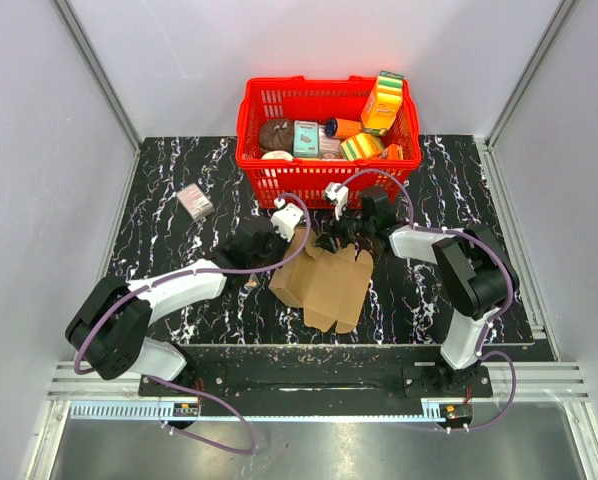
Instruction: Fold the paper box
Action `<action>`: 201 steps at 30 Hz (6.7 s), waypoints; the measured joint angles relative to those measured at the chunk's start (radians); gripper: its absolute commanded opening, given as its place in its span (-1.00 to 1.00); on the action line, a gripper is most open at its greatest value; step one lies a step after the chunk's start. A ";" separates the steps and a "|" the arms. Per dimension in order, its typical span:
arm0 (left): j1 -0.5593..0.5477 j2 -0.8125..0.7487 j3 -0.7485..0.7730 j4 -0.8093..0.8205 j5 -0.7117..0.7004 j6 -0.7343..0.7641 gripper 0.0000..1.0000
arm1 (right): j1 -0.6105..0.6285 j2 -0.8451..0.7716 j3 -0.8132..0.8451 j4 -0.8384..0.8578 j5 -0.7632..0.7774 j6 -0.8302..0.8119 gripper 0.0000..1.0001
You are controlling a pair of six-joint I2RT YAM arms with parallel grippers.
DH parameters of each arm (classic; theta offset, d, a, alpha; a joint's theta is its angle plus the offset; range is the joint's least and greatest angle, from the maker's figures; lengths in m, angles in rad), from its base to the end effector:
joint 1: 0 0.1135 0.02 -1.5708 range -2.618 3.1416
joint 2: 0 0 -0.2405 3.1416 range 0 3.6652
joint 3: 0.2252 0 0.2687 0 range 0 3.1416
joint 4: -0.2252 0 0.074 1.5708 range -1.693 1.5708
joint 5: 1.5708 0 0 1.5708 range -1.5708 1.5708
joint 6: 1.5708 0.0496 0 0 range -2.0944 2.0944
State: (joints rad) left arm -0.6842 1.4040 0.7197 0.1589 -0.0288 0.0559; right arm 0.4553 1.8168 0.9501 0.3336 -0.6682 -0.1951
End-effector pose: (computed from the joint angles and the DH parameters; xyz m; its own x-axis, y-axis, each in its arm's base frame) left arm 0.2550 -0.2061 0.1696 -0.3538 0.3607 -0.8630 0.6333 0.7714 0.0628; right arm 0.3378 0.1996 0.1286 -0.2880 -0.3104 -0.9059 -0.8972 0.4181 0.1419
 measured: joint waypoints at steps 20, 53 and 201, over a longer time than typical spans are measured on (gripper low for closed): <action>0.010 0.001 0.000 0.002 0.026 0.000 -1.00 | 0.000 0.071 0.028 0.020 -0.043 0.025 0.02; 0.020 0.045 0.021 0.027 0.043 0.007 -1.00 | -0.009 0.119 0.061 0.061 -0.102 0.042 -1.00; 0.195 -0.252 -0.285 0.330 -0.130 -0.263 -1.00 | 0.351 -0.018 0.334 -1.046 0.550 -0.952 -0.48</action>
State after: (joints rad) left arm -0.4889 1.1522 0.4347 0.4889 -0.1593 -0.2073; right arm 0.8066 1.7988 1.2842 -0.7120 -0.1181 -1.1469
